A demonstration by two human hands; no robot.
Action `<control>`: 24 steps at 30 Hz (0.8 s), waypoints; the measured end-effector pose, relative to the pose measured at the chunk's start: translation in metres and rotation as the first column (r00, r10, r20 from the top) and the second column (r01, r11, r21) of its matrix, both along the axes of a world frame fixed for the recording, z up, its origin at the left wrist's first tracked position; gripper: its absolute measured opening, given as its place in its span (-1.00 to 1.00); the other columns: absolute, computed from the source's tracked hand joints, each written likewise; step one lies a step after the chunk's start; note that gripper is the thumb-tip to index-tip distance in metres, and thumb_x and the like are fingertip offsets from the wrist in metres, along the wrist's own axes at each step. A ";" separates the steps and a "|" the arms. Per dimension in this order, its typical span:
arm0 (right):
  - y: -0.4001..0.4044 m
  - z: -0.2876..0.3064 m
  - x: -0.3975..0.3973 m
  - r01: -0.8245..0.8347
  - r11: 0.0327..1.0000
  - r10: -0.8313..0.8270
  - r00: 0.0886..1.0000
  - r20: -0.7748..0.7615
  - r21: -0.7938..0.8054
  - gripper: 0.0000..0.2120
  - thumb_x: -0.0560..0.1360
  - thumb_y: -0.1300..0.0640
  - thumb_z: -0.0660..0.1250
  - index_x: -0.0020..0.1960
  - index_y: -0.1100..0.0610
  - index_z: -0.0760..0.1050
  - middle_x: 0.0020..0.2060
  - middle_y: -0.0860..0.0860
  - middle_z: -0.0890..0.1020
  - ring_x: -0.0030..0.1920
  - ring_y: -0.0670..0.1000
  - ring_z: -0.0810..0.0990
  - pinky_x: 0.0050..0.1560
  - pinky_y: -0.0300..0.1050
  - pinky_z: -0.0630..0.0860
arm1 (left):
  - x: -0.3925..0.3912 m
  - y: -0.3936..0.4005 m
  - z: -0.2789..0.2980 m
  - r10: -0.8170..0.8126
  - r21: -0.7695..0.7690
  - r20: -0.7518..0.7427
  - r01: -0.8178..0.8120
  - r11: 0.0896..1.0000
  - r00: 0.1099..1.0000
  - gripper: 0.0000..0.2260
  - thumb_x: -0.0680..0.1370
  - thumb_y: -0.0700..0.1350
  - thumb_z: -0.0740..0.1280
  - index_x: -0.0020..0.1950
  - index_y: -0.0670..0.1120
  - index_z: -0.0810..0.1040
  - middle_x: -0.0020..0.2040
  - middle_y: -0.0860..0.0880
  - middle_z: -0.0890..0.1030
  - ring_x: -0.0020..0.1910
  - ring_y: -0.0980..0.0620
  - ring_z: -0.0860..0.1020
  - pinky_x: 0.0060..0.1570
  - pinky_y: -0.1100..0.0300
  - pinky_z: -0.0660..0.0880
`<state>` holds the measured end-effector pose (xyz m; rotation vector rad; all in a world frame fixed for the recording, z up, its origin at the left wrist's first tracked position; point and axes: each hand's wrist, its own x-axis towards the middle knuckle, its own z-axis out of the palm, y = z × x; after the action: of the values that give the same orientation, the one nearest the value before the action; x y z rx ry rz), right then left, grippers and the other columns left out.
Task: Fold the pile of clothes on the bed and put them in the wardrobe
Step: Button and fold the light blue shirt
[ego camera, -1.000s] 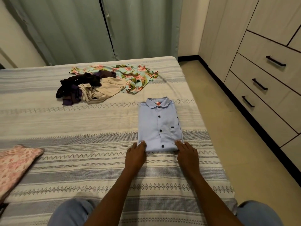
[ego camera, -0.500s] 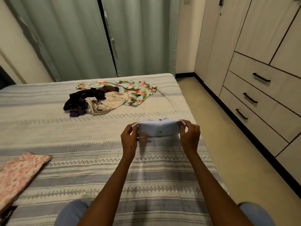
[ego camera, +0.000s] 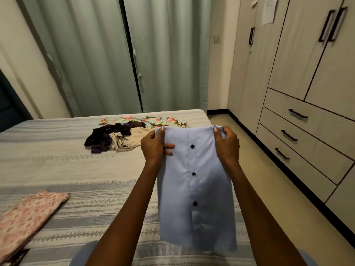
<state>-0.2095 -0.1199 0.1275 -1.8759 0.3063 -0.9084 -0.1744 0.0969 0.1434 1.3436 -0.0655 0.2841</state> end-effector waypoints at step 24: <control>0.009 -0.240 -0.119 -0.261 0.964 0.264 0.932 -0.246 0.048 -0.76 0.47 0.02 0.24 -0.23 0.12 0.59 -0.33 -0.03 0.63 -0.28 0.00 0.59 -0.27 -0.03 0.50 | -0.089 0.047 -0.206 -0.021 0.351 -0.381 0.166 0.921 0.924 -0.74 0.49 -0.36 0.23 -0.26 -0.11 0.62 -0.19 0.00 0.68 -0.12 0.03 0.61 -0.08 0.12 0.54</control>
<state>-0.3288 -0.1110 -0.1121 -1.9643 0.2056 -0.4871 -0.2637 0.1441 -0.0631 1.7549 0.1401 -0.0777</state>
